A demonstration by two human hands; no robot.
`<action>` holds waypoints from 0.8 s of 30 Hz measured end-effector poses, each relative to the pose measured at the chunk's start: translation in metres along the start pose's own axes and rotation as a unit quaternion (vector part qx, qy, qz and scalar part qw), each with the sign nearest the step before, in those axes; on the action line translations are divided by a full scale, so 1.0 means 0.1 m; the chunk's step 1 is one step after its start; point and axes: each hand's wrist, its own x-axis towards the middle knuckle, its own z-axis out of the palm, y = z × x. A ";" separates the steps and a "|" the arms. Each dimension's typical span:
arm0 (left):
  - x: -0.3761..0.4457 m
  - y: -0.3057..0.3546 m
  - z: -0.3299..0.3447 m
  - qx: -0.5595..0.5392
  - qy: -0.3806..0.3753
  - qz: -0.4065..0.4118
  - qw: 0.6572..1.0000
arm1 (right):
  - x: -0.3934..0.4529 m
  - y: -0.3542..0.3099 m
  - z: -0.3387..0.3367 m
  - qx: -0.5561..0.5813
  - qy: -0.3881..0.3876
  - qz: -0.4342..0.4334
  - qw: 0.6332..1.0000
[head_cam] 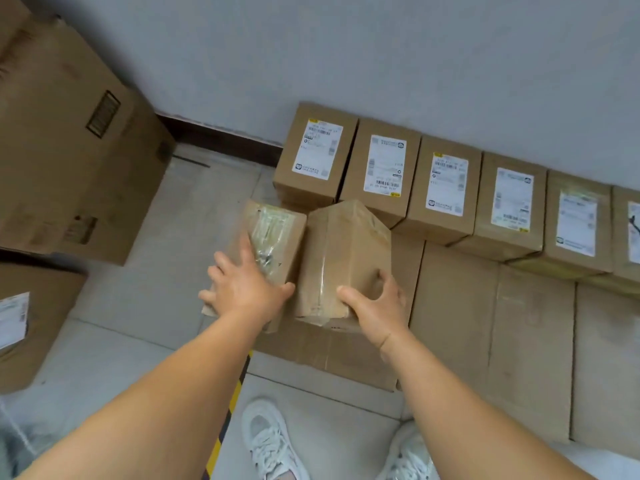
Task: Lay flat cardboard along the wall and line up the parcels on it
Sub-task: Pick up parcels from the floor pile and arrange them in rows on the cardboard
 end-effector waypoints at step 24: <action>-0.44 0.75 0.69 0.086 -0.001 0.268 0.960 | 0.24 0.26 -0.33 -0.361 0.079 -0.011 0.929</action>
